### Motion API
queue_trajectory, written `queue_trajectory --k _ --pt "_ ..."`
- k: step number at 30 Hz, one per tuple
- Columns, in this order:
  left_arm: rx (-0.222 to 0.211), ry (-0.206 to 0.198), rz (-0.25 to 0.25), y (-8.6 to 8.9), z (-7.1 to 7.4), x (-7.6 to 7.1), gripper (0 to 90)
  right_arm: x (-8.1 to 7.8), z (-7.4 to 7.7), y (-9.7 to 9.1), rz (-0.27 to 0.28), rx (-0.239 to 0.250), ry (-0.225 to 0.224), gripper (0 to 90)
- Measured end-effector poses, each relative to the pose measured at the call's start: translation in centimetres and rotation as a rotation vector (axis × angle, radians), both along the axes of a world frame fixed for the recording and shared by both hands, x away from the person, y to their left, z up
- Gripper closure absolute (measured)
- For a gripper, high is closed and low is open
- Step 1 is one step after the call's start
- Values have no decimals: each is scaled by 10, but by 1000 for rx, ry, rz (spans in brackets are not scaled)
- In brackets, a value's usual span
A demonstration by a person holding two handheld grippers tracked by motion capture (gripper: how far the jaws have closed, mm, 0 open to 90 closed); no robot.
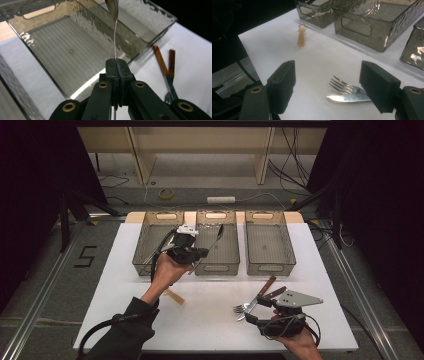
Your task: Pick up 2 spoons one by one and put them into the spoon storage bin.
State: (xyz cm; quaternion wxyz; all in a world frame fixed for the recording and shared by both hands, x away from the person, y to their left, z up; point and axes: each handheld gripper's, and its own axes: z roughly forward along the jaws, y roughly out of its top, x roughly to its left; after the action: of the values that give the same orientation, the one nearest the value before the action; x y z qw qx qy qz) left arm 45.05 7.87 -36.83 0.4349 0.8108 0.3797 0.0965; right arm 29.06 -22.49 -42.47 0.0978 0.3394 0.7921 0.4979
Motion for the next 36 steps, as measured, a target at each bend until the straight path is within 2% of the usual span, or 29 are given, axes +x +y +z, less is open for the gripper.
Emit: queue_trajectory --k 3,7,11,13,15,18,28,33,36 --pt "-15 5 14 -3 -2 4 891 0 0 -1 -1 -2 -2 301" --pt "5 2 20 -7 -4 13 891 0 0 0 3 -2 2 301" --pt "-9 1 39 -10 -5 21 891 0 0 -1 3 1 -2 302" --pt "-1 1 40 -10 -6 26 891 0 0 0 2 0 2 301" --pt "-7 6 48 -9 -8 30 890 0 0 0 4 -1 3 301" --pt "-41 26 73 -7 -10 38 890 0 0 0 5 1 1 301" --pt "-37 35 108 -12 -12 56 890 0 0 0 7 3 1 301" --pt "-12 46 110 -15 -19 63 889 0 0 -1 7 2 -2 301" --pt "-16 56 116 -18 -23 66 889 0 0 0 7 5 -2 301"
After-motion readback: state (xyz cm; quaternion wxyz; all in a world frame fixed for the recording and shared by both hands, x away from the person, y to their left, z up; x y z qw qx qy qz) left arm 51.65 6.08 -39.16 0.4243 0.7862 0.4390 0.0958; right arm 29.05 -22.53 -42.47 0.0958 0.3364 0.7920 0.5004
